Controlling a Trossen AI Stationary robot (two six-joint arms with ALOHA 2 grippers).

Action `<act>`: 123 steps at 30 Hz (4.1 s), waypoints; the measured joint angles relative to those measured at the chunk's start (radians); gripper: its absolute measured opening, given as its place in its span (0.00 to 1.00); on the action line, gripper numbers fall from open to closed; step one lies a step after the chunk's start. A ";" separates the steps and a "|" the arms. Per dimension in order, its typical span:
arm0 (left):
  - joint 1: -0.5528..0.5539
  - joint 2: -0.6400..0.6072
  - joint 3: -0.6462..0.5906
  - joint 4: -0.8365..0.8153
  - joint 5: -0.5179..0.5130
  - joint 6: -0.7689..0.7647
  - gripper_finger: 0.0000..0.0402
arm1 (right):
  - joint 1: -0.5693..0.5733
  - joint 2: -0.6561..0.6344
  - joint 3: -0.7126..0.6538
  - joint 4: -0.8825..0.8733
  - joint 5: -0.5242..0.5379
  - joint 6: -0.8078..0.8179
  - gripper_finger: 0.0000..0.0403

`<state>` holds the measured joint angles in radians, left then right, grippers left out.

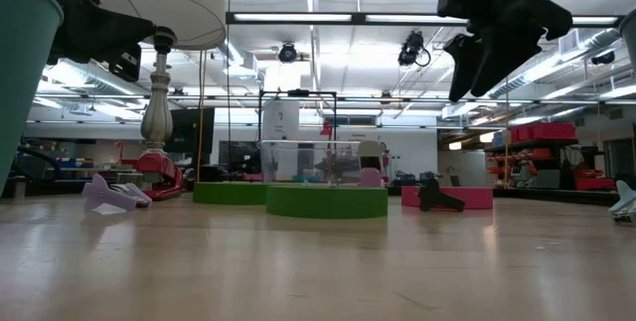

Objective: Pick and place Stapler, Stapler remover, tape
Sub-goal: Put the pink tape into the blue bin

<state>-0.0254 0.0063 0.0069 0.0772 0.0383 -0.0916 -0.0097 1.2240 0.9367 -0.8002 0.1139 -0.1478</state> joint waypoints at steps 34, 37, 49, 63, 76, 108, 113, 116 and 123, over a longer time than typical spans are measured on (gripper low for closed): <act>0.000 0.000 0.000 0.000 0.000 0.000 0.01 | -0.024 0.080 -0.187 0.186 -0.079 -0.209 0.66; 0.000 0.000 0.000 0.000 0.000 0.000 0.01 | -0.038 0.129 -0.171 0.189 -0.088 -0.211 0.66; 0.000 0.000 0.000 0.000 0.000 0.000 0.01 | -0.044 0.273 -0.167 0.230 -0.039 -0.282 0.66; 0.000 0.000 0.000 0.000 0.000 0.000 0.01 | -0.071 0.335 -0.166 0.290 -0.027 -0.280 0.66; 0.000 0.000 0.000 0.000 0.000 0.000 0.01 | -0.093 0.377 -0.163 0.297 -0.073 -0.262 0.58; 0.000 0.000 0.000 0.000 0.000 0.000 0.01 | -0.093 0.370 -0.168 0.286 -0.077 -0.209 0.27; 0.000 0.000 0.000 0.000 0.000 0.000 0.01 | -0.093 0.303 -0.169 0.236 -0.073 -0.201 0.26; 0.000 0.000 0.000 0.000 0.000 0.000 0.01 | -0.093 0.248 -0.169 0.191 -0.074 -0.201 0.26; 0.000 0.000 0.000 0.000 0.000 0.000 0.01 | -0.088 0.088 -0.169 0.103 -0.074 -0.201 0.26</act>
<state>-0.0255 0.0063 0.0067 0.0772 0.0383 -0.0914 -0.0980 1.3122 0.7682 -0.6968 0.0399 -0.3485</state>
